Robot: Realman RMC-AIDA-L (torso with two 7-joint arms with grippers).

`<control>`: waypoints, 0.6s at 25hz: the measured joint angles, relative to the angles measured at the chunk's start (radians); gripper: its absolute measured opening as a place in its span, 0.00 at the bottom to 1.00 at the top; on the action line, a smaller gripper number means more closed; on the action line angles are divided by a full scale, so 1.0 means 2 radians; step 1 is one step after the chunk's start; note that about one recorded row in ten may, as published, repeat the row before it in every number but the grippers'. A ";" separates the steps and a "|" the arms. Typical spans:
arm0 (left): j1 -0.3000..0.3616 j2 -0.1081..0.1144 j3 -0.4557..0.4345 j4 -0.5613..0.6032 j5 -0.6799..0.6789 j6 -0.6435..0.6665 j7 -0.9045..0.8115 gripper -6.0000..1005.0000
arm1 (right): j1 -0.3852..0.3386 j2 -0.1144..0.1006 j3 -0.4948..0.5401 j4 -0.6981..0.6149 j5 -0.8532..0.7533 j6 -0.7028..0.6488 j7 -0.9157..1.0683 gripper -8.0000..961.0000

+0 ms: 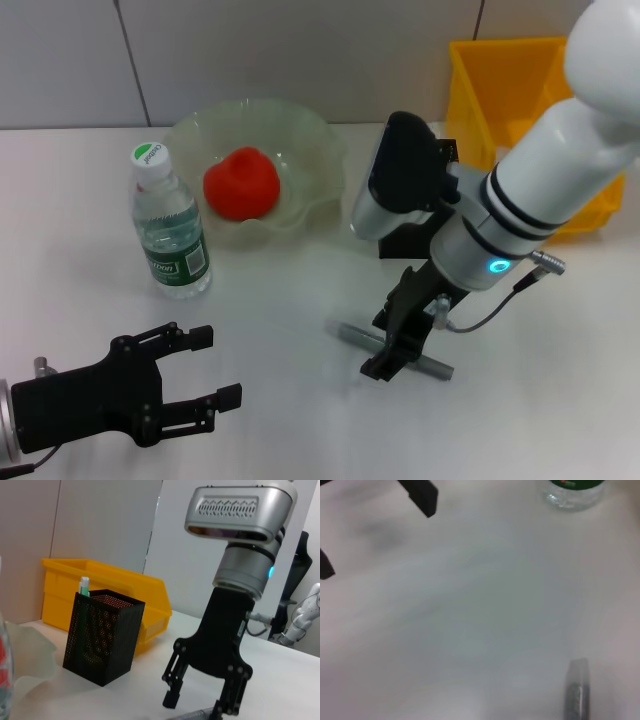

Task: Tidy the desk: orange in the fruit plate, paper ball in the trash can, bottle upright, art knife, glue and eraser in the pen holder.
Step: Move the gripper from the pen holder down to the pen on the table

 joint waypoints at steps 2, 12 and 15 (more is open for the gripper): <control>0.000 0.000 0.000 0.000 0.000 0.000 0.000 0.84 | 0.000 0.000 -0.005 0.003 0.002 0.004 0.000 0.70; 0.001 0.000 0.000 0.000 0.000 0.001 0.000 0.84 | -0.001 0.000 -0.012 0.012 0.000 0.024 0.006 0.45; 0.001 0.000 0.000 0.000 0.000 0.002 0.000 0.84 | 0.000 0.000 -0.013 0.015 0.000 0.024 0.007 0.39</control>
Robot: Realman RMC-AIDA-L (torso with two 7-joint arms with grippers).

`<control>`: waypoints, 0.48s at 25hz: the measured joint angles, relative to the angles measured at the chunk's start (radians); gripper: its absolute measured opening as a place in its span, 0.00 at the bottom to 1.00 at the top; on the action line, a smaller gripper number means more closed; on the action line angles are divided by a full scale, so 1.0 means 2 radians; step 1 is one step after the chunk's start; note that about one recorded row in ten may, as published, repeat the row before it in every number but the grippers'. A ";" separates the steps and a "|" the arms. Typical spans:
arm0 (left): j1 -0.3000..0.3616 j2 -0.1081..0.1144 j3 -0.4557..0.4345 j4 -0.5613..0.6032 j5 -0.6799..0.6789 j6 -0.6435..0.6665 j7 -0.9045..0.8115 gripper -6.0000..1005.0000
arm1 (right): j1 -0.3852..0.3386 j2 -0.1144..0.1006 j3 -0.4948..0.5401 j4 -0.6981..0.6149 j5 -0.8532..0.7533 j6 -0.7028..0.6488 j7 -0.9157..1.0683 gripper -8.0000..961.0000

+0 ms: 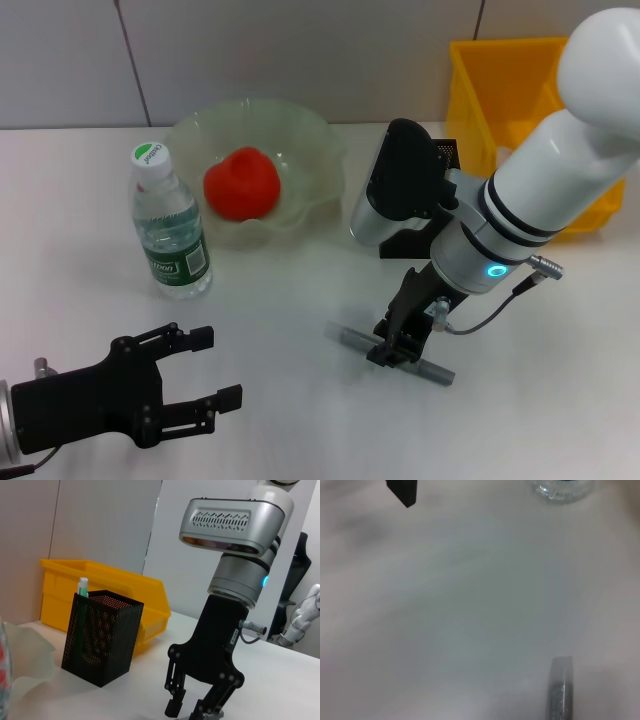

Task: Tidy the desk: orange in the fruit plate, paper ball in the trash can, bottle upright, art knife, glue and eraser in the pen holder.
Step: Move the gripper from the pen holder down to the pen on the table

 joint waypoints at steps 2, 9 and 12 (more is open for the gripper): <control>0.000 0.000 0.000 0.000 0.000 0.001 0.000 0.84 | 0.000 0.000 0.000 0.001 0.000 0.000 0.000 0.35; 0.000 0.001 -0.001 0.000 -0.001 0.001 0.000 0.84 | 0.001 0.001 -0.013 0.008 -0.001 0.004 0.001 0.33; 0.000 0.001 -0.001 0.000 -0.001 0.002 0.000 0.84 | 0.005 0.001 -0.018 0.014 -0.001 0.009 0.004 0.33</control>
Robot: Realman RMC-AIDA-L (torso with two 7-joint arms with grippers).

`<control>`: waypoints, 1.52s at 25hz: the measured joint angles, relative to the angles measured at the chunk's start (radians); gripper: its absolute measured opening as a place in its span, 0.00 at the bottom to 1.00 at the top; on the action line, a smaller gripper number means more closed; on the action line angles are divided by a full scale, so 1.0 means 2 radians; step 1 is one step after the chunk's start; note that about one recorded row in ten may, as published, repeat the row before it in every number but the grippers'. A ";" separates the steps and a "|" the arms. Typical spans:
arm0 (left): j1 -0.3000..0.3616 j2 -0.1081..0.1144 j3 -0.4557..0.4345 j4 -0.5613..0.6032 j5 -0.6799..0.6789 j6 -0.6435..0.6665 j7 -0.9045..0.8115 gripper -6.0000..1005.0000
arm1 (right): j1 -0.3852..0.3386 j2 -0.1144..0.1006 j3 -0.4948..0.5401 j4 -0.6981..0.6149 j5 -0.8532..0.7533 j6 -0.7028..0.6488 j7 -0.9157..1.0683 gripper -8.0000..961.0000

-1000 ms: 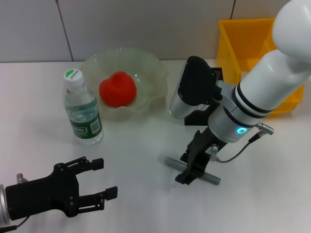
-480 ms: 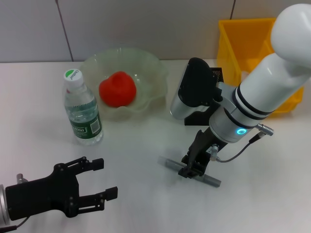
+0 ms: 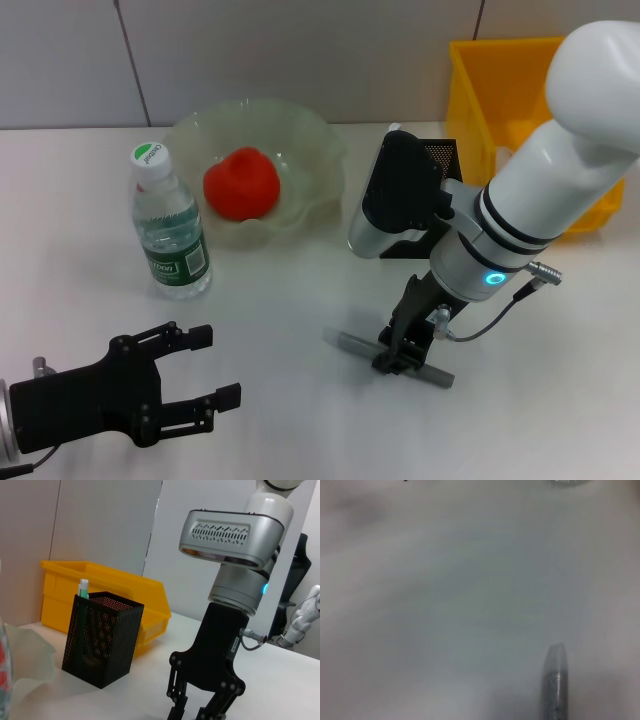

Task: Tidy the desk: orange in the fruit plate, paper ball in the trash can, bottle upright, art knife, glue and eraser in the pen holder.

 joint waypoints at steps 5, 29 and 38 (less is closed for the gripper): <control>0.000 0.000 0.000 0.000 0.000 0.000 0.000 0.84 | 0.000 0.000 -0.007 0.001 -0.001 0.002 0.003 0.31; -0.001 0.000 -0.001 0.001 -0.001 0.003 0.001 0.84 | -0.149 -0.004 0.182 -0.285 0.116 -0.048 -0.023 0.15; -0.005 0.000 0.000 0.000 -0.001 0.009 0.003 0.84 | -0.141 -0.012 0.283 -0.229 0.135 0.001 -0.036 0.16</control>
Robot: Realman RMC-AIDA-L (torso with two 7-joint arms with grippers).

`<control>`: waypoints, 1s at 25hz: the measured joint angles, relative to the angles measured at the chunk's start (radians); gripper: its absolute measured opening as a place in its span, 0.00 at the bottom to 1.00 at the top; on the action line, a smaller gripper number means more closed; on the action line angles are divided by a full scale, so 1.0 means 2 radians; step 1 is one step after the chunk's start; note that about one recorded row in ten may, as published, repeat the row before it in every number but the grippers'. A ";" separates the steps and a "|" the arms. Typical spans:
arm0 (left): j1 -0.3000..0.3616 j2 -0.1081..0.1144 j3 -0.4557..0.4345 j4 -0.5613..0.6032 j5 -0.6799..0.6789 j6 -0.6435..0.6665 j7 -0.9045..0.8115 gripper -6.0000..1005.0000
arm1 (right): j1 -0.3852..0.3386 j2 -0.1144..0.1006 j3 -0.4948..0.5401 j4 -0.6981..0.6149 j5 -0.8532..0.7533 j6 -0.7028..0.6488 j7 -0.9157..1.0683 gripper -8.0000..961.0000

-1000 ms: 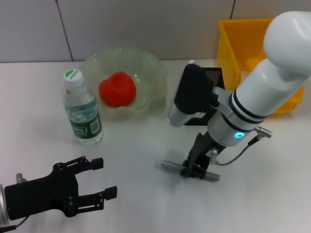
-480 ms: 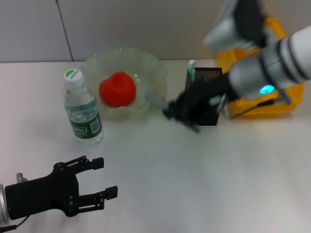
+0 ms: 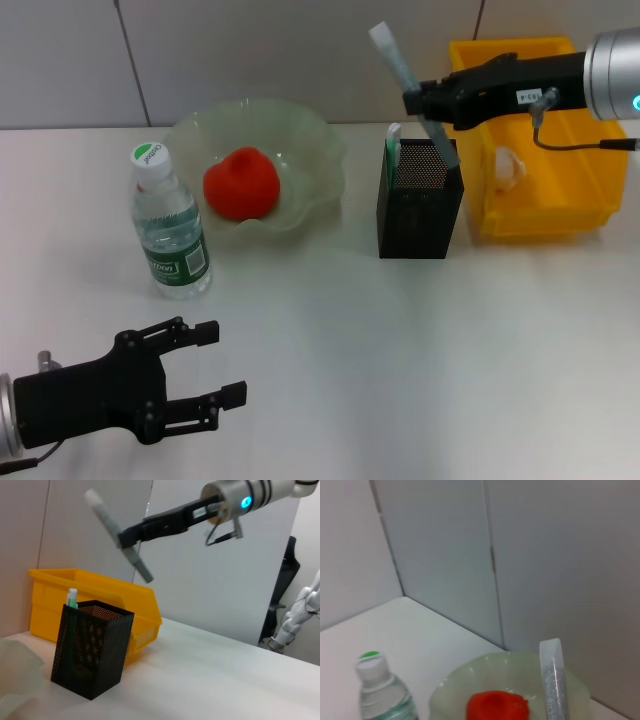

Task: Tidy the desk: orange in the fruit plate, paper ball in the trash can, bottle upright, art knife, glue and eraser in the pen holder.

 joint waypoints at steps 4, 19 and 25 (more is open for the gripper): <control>-0.003 0.001 0.002 0.002 0.000 0.006 -0.003 0.84 | 0.017 -0.001 -0.003 0.045 -0.013 0.039 -0.013 0.17; -0.004 0.005 -0.002 0.005 0.000 0.015 -0.011 0.84 | 0.040 0.006 -0.014 0.125 -0.022 0.119 -0.051 0.24; -0.004 0.005 -0.002 0.005 0.000 0.017 -0.011 0.84 | 0.044 0.006 -0.026 0.140 -0.028 0.133 -0.051 0.26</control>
